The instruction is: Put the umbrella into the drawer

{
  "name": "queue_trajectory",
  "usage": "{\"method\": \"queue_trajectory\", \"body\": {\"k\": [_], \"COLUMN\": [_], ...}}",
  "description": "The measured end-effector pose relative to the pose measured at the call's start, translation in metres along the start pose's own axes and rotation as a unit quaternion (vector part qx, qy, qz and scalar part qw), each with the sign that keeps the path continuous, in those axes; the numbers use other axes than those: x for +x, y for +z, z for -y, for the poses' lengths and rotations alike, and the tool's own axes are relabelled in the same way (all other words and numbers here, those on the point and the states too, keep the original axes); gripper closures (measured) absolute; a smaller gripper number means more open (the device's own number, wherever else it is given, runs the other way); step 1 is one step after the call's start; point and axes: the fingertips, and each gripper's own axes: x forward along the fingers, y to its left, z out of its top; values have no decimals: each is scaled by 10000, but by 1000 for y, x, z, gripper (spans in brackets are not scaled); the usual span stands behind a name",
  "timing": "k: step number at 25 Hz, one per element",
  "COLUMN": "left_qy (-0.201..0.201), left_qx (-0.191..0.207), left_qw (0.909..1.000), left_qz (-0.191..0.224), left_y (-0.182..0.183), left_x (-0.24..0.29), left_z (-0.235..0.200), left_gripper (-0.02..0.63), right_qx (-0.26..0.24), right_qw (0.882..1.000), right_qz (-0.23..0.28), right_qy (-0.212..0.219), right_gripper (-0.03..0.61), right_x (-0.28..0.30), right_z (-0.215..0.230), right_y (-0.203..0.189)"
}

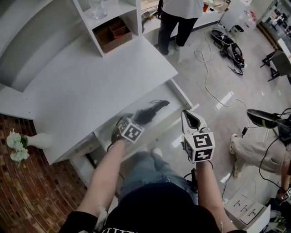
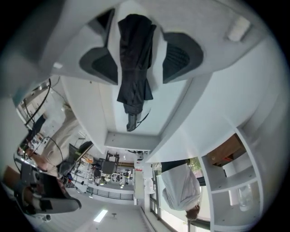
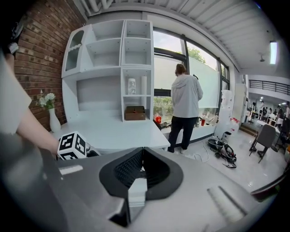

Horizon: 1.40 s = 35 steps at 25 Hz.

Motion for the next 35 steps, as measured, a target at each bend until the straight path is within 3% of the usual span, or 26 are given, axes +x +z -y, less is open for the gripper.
{"method": "queue_trajectory", "body": {"k": [11, 17, 29, 35], "left_qy": [172, 452, 1255, 1630], "left_qx": [-90, -261, -652, -627], "left_qw": [9974, 9910, 9592, 9356], "left_qz": [688, 1229, 2449, 3068], "left_y": [20, 32, 59, 77], "left_x": [-57, -87, -181, -241], "left_z": [2, -9, -52, -72], "left_gripper": [307, 307, 331, 345], "right_qx": [-365, -591, -911, -778], "right_qw": [9982, 9962, 9907, 9864], "right_qz": [160, 287, 612, 1268], "right_qy": [444, 565, 809, 705], "right_gripper": [574, 575, 575, 574], "right_x": [-6, -10, -11, -23], "right_z": [-16, -26, -51, -56], "right_y": [31, 50, 100, 140]}}
